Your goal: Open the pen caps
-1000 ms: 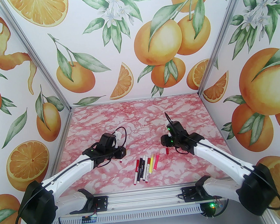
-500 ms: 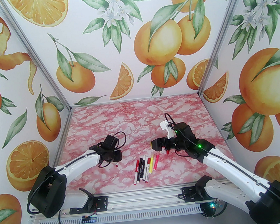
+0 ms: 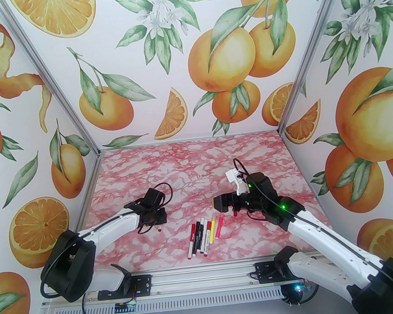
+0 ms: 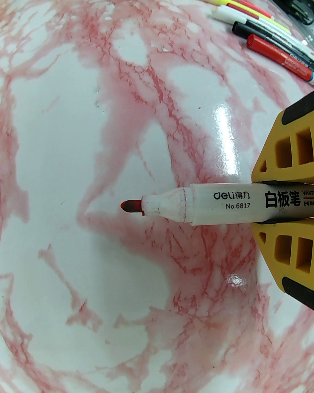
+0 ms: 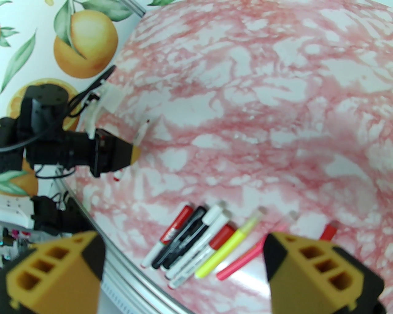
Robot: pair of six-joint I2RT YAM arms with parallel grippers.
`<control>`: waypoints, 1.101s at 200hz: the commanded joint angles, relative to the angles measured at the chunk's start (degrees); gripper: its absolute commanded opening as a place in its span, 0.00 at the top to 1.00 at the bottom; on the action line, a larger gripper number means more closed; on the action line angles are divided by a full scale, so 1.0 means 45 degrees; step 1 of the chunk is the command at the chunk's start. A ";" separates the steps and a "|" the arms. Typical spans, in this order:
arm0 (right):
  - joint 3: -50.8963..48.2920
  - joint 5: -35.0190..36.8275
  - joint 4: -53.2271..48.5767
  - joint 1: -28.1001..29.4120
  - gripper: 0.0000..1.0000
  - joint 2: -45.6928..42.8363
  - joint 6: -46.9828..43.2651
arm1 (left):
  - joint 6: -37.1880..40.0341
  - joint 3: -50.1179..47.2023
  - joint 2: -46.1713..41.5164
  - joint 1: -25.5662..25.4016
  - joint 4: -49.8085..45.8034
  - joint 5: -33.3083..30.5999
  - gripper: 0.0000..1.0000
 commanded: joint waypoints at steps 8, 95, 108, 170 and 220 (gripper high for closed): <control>-0.0126 0.0602 -0.0158 0.0047 0.10 -0.0334 -0.0075 | -0.0005 -0.0082 0.0239 0.0098 0.0470 -0.0184 1.00; -0.0187 0.0915 -0.0048 0.0058 0.10 -0.0684 0.0199 | 0.0004 -0.0481 0.0627 0.0118 0.0817 0.0062 0.96; -0.0175 0.0959 -0.0065 0.0054 0.10 -0.0706 0.0200 | -0.0020 -0.0526 0.0641 0.0123 0.0844 0.0067 0.95; -0.0441 0.1109 0.0097 0.0061 0.10 -0.0783 0.0353 | -0.0007 -0.0601 0.0710 0.0118 0.0863 0.0125 0.86; -0.0363 0.1208 0.0058 0.0052 0.11 -0.0784 0.0336 | -0.0025 -0.0582 0.0700 0.0116 0.0805 0.0145 0.82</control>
